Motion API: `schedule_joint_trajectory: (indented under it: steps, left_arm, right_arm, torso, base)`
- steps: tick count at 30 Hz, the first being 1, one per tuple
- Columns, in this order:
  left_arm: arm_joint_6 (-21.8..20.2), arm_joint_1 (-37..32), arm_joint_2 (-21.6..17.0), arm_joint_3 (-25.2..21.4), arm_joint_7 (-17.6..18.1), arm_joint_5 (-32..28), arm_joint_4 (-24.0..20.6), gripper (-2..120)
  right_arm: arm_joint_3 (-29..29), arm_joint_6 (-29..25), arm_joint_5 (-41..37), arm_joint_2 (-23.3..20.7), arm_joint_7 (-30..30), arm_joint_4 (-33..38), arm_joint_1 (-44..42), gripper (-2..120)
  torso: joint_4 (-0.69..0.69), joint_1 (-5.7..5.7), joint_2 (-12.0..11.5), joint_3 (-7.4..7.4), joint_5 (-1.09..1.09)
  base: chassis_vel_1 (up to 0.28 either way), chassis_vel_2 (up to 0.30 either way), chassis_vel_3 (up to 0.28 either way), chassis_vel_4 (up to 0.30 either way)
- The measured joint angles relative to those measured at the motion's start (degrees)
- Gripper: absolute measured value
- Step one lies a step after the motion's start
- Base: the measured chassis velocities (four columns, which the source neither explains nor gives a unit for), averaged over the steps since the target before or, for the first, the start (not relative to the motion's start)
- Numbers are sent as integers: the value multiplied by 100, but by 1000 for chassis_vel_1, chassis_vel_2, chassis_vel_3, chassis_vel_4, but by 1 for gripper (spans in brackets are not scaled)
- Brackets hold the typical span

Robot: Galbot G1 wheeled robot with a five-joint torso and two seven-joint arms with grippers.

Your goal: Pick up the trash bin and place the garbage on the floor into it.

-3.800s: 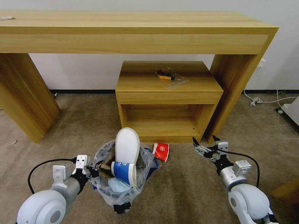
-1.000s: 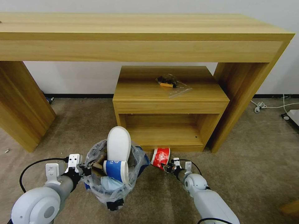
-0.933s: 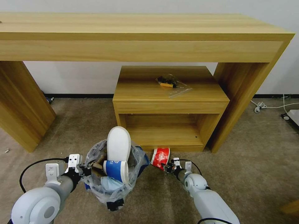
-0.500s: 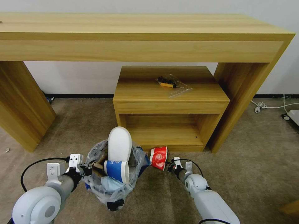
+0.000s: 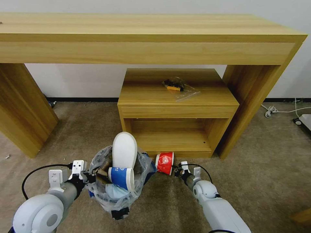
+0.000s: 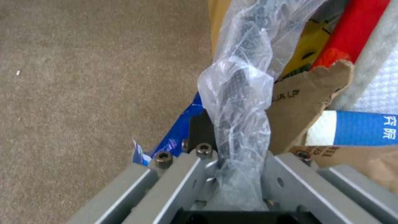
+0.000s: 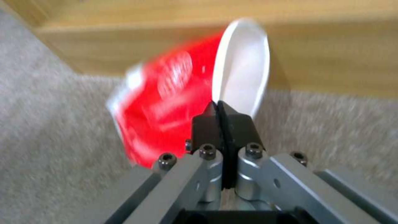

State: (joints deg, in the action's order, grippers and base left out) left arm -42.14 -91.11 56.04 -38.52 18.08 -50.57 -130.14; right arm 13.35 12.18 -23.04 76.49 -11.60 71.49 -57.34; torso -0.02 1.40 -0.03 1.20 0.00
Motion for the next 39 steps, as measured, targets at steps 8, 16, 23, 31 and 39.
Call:
schedule_joint_trajectory:
  steps: [8,16,23,31,39]
  left_arm:
    - [0,20,-180,-22,-93,-1,-15,0]
    - [0,107,-196,58,-78,-44,-4,0]
    - [0,84,-189,33,-81,-32,26,0]
    - [0,130,-220,35,-97,-47,92,0]
    - [0,157,-298,41,-107,-106,131,0]
  right_arm:
    - [490,198,113,-210,-148,1389,-469,0]
    - [683,336,94,-296,-167,1557,-617,0]
    - [444,1124,-668,-174,957,1524,-675,19]
    - [36,2064,-2047,46,3284,1552,-614,47]
    - [-17,2437,-2431,190,3956,1246,-361,76]
  torso:
    - [0,0,0,0,-1]
    - [-1,0,0,0,-1]
    - [0,0,0,0,0]
    - [0,0,0,0,0]
    - [0,0,0,0,-1]
  base:
    - [0,0,0,0]
    - [0,0,0,0]
    - [0,0,0,0]
    - [0,0,0,0]
    - [0,0,0,0]
